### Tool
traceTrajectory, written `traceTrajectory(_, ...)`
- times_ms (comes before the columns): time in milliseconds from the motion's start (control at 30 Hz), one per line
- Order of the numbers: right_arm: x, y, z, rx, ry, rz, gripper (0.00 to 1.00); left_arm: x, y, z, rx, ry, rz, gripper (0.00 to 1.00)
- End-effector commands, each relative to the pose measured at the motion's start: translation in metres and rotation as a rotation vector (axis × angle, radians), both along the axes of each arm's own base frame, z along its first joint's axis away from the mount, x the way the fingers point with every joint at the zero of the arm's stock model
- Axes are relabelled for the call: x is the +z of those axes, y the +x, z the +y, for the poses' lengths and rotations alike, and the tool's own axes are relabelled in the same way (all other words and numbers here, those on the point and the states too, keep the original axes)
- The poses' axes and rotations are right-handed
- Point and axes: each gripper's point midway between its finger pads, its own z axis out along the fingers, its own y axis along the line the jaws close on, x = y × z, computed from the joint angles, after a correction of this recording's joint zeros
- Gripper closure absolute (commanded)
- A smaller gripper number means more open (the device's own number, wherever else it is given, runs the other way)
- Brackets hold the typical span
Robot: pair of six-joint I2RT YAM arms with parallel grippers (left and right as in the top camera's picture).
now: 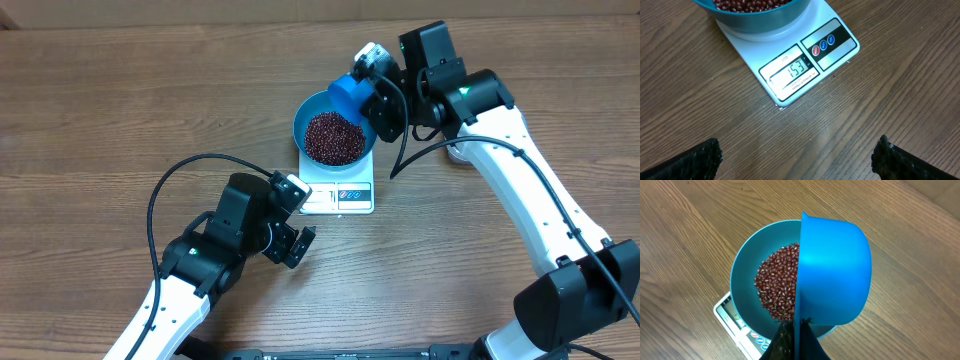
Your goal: Scoop item into bowl and weigh 150g on scale
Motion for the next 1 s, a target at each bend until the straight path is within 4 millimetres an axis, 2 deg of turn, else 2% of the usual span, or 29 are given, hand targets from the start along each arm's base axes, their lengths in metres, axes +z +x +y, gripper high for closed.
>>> traceTrajectory(0,0.024,-0.001,0.007,-0.017,0.059,-0.02,0.96,-0.002,0.0,0.001,0.016,-0.001,0.01,0.01)
traceTrajectory(133,0.006,0.008,0.002,-0.096,0.002,-0.001,0.96,-0.002,0.0,0.001,0.016,-0.001,0.01,0.01)
traceTrajectory(300,-0.008,0.01,0.009,-0.095,-0.044,0.003,0.96,-0.002,0.0,0.001,0.016,-0.001,0.01,0.0)
traceTrajectory(967,-0.007,0.028,0.007,-0.127,-0.061,-0.065,0.96,-0.002,0.0,0.001,0.016,-0.001,0.01,0.01)
